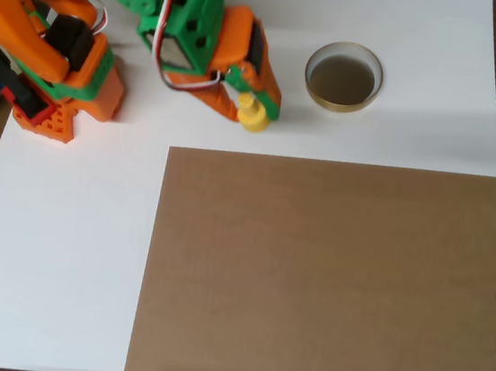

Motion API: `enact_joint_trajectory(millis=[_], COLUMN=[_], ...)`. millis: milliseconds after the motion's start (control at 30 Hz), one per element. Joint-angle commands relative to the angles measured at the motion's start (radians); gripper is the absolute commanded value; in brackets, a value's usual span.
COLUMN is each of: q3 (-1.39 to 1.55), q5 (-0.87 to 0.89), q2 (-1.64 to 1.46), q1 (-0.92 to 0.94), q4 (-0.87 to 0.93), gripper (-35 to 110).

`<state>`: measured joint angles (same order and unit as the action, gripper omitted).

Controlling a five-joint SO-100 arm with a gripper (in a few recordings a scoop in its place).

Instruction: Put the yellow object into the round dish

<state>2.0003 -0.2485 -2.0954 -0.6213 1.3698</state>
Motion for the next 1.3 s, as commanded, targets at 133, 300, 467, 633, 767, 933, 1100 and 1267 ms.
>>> enact_joint_trajectory(millis=[133,300,467,633,767,933,1100,1267], q3=[-0.015,-0.031,-0.118,-0.267,-0.367,-0.474,-0.583,-0.732], q5=[-0.025,-0.052,-0.091,-0.127,-0.143,-0.146,-0.143,-0.141], q2=[-0.054,-0.002,0.114,0.301,0.403,0.502,0.607,0.721], q1=[-0.169,-0.233,-0.268,-0.291,-0.314,-0.351,-0.390,-0.408], q4=[0.049,0.063,0.083,0.106,0.120,0.127,0.133,0.163], gripper=[0,0,0,0,0,0,0,0])
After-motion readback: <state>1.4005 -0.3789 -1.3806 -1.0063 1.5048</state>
